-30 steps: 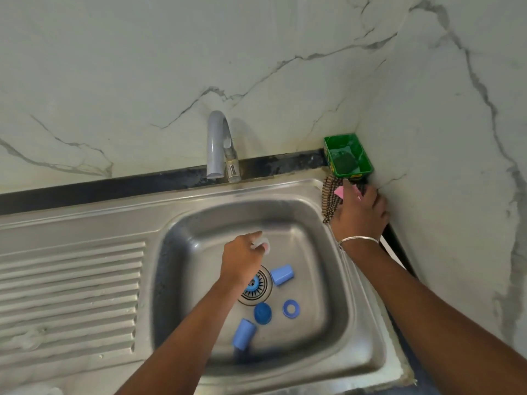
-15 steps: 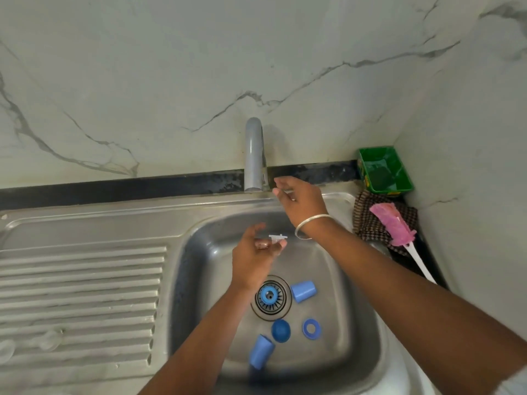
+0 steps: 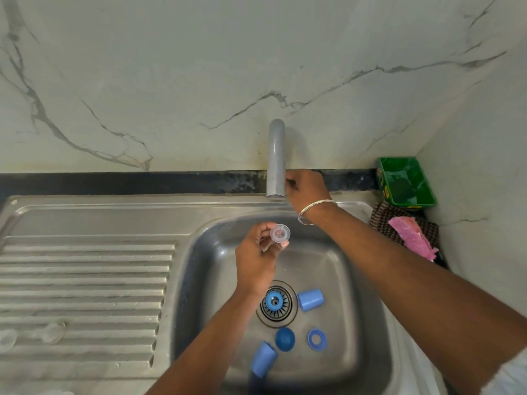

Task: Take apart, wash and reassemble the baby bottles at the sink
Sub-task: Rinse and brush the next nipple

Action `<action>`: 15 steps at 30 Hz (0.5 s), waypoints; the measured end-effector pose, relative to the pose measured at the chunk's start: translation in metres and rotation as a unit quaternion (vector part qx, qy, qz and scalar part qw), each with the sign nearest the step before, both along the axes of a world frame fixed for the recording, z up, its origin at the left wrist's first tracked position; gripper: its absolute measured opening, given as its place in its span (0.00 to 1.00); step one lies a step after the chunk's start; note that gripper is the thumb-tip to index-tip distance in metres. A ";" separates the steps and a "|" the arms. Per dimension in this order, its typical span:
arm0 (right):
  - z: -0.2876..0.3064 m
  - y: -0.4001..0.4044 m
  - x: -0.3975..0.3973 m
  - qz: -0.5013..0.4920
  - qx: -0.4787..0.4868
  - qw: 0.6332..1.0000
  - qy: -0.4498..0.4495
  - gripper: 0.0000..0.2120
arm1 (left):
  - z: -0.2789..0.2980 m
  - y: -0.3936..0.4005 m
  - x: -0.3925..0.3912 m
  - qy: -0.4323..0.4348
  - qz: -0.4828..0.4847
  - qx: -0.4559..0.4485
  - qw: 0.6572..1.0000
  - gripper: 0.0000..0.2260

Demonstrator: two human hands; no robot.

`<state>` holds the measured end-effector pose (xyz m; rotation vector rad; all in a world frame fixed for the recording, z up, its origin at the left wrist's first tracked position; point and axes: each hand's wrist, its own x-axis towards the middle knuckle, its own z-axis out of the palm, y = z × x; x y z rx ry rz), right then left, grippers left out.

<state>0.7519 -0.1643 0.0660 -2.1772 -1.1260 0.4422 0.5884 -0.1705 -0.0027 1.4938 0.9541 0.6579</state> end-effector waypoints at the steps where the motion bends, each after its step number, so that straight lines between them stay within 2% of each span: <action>1: 0.002 0.000 0.000 0.003 -0.008 1.000 -0.007 0.16 | 0.000 -0.001 0.000 0.000 0.000 0.000 1.000 0.14; 7: 0.019 -0.001 -0.007 0.013 -0.061 0.997 -0.050 0.12 | 0.006 -0.002 0.004 0.002 0.006 -0.007 1.000 0.13; 15: 0.025 -0.001 -0.014 0.040 -0.093 0.991 -0.092 0.12 | 0.011 0.001 0.005 -0.007 0.025 -0.014 1.000 0.15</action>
